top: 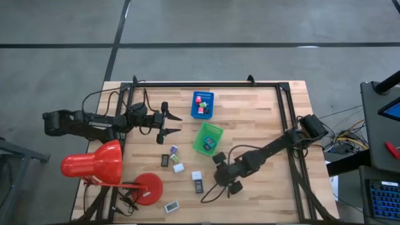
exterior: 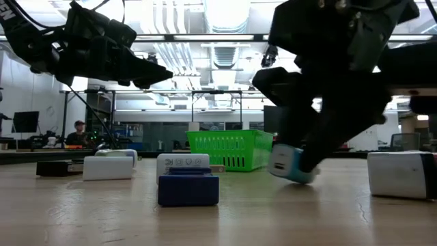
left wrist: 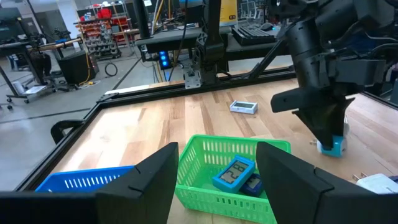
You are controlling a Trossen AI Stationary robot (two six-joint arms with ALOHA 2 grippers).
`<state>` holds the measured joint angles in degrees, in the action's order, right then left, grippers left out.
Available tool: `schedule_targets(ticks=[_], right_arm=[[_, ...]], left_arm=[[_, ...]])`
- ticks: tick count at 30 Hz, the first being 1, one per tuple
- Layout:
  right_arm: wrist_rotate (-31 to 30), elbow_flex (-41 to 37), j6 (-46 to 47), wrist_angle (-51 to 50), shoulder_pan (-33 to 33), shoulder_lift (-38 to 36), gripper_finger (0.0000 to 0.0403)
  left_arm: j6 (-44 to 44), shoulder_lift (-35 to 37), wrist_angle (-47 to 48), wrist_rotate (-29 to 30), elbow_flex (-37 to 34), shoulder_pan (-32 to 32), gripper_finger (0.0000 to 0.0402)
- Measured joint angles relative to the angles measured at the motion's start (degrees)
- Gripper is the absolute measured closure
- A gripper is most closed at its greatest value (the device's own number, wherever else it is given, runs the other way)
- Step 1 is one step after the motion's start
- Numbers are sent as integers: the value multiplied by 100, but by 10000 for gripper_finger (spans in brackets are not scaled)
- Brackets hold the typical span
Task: Pick & Place Office items
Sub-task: Put the small light blue charger adapter into the blue bin
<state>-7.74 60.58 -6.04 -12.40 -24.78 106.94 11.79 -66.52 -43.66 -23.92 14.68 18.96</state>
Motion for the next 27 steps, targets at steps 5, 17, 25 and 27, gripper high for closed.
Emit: schedule_targets(ticks=[5,17,25,27], right_arm=[[-192,-308,0,1018,46,-1,286],[-1026,-837,-190,3049,74,-22,286],[-1133,-1512,-459,5154,259,-33,286],[-1084,-1718,-472,5665,360,-33,286]], left_arm=[[-1,0,1,-1,-2,1,184],[0,0,95,0,-3,2,184],[2,-2,120,0,-3,2,184],[1,-1,118,0,-4,2,184]])
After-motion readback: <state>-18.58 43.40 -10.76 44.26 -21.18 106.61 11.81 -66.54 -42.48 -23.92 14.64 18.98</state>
